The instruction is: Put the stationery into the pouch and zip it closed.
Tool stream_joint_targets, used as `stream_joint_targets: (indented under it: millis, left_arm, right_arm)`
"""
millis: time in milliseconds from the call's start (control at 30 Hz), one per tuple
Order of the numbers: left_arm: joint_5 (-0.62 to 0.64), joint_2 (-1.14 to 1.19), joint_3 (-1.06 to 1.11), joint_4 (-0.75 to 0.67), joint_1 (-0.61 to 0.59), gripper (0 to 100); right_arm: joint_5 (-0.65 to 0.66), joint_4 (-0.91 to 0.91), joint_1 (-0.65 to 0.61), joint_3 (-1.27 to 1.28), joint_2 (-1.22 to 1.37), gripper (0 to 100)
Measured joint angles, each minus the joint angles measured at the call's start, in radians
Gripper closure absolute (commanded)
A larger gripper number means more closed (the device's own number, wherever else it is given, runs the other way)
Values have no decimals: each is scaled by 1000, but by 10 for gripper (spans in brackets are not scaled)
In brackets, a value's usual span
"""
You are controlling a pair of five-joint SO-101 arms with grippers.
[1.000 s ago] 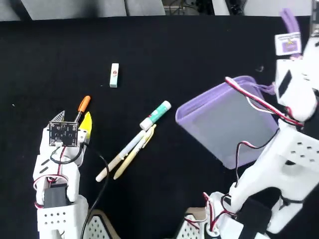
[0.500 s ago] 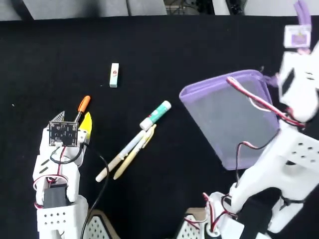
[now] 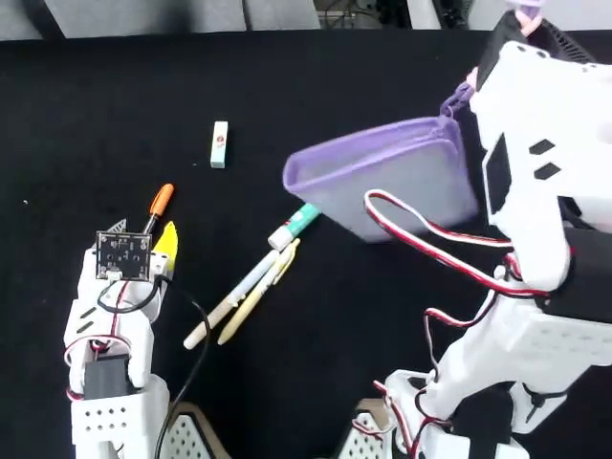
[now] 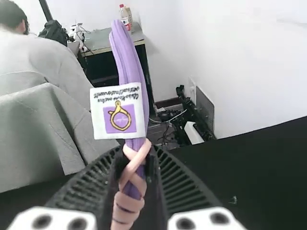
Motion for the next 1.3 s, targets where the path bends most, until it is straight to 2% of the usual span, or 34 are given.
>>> stream_joint_targets:
  millis: [200, 333, 767, 1033, 1300]
  left_arm:
    - [0, 0, 0, 0, 0, 766]
    - [0, 0, 0, 0, 0, 766]
    - [0, 0, 0, 0, 0, 766]
    - [0, 0, 0, 0, 0, 766]
    - [0, 0, 0, 0, 0, 766]
  right_arm:
    - [-26, 17, -3, 66, 0, 988]
    - [-26, 23, 54, 97, 0, 988]
    - [20, 104, 77, 140, 0, 988]
    - [20, 104, -8, 123, 0, 988]
    - [0, 157, -117, -89, 0, 988]
